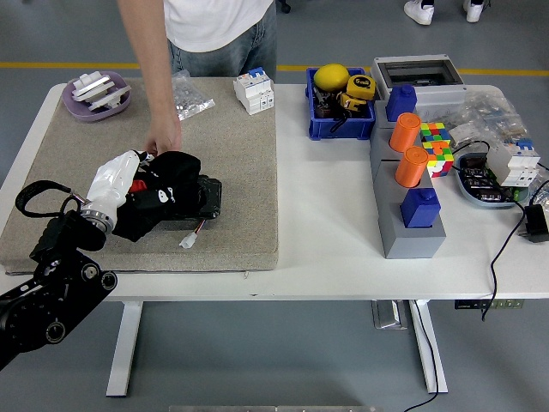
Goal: Pick the rag up,wipe the panel,place it on the desk
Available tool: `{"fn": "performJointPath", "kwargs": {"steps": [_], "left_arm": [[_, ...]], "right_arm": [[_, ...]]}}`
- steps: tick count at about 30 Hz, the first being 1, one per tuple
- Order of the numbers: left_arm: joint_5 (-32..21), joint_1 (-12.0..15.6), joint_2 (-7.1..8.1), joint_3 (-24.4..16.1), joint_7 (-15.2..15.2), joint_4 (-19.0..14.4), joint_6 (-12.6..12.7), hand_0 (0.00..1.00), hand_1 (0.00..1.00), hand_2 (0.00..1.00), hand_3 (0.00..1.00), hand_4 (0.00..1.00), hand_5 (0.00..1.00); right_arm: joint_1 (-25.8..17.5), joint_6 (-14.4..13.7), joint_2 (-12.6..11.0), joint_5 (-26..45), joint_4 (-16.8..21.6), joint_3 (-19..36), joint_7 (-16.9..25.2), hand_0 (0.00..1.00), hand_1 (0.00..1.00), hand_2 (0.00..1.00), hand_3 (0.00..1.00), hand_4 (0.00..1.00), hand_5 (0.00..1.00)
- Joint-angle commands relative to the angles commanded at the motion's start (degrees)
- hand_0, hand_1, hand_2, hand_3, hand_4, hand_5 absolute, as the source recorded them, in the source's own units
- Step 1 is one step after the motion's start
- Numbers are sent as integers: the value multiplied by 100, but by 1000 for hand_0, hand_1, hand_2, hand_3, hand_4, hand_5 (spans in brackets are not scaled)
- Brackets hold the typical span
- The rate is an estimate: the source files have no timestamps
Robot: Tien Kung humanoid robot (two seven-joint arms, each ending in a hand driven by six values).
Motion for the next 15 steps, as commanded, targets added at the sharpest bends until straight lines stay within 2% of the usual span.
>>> {"fn": "performJointPath", "kwargs": {"steps": [11, 15], "left_arm": [[56, 95, 269, -513, -26, 315, -14, 166, 185, 489, 463, 445, 2], [63, 133, 308, -777, -61, 442, 0, 166, 185, 489, 463, 445, 2]], "right_arm": [[-13, 1, -11, -30, 1, 61, -3, 769, 697, 713, 681, 998, 523], [-10, 0, -21, -29, -1, 71, -1, 769, 697, 713, 681, 998, 523]]}}
